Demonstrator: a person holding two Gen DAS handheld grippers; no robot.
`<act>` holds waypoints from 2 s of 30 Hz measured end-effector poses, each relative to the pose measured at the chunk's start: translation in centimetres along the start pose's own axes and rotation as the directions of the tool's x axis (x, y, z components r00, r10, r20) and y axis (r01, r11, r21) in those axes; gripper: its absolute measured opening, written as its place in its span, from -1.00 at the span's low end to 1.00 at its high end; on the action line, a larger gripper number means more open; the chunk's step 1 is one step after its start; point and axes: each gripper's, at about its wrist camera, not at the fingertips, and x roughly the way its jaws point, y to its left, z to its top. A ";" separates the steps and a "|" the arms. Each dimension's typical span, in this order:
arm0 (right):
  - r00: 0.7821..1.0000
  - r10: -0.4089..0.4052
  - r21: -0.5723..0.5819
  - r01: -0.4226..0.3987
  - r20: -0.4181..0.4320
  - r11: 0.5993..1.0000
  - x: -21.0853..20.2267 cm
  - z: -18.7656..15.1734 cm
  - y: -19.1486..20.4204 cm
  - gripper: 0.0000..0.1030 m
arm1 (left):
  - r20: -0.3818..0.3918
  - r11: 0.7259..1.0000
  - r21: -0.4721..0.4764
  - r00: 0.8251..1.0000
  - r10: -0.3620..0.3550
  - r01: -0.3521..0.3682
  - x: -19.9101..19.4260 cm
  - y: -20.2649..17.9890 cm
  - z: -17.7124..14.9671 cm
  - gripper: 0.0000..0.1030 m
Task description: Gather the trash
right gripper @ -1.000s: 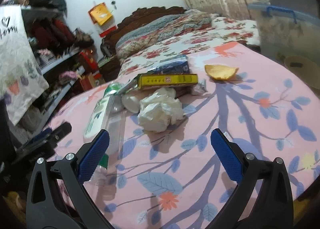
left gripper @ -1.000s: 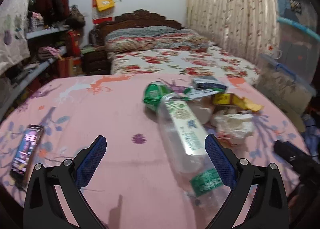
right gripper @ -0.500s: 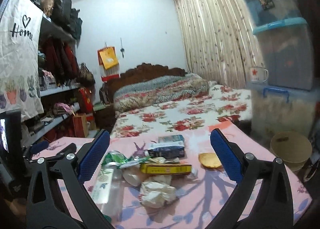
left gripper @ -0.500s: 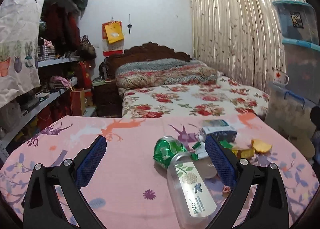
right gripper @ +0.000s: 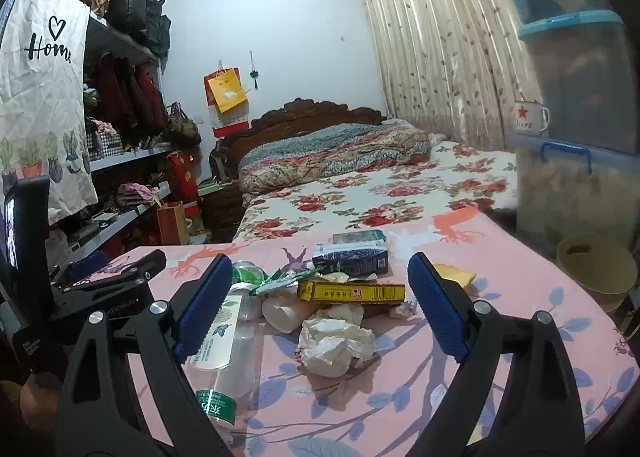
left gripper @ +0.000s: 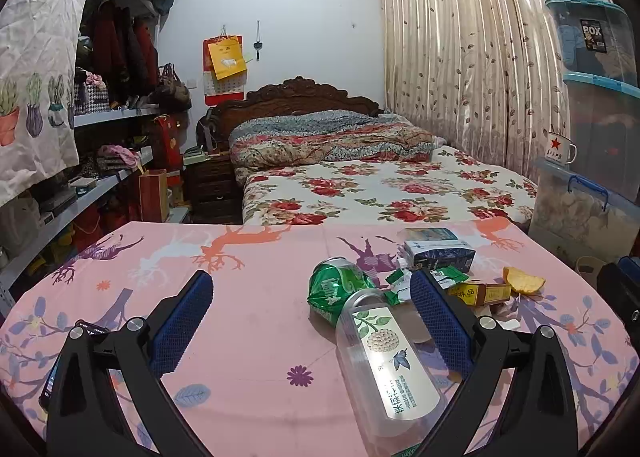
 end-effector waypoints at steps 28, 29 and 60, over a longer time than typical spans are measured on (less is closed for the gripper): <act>0.998 0.007 0.031 -0.005 -0.066 1.000 1.2 -0.7 -0.8 0.50 | 0.020 0.996 0.071 0.998 0.058 -0.059 -0.1 -0.9 -0.9 0.83; 0.998 0.007 0.031 -0.005 -0.067 1.000 1.2 -0.7 -0.8 0.50 | 0.019 0.996 0.072 0.998 0.057 -0.059 -0.1 -0.9 -0.9 0.83; 0.996 0.012 0.031 -0.009 -0.092 0.999 2.0 -1.4 -0.8 0.52 | -0.134 0.999 0.017 0.990 -0.045 0.048 2.1 -0.1 -2.0 0.83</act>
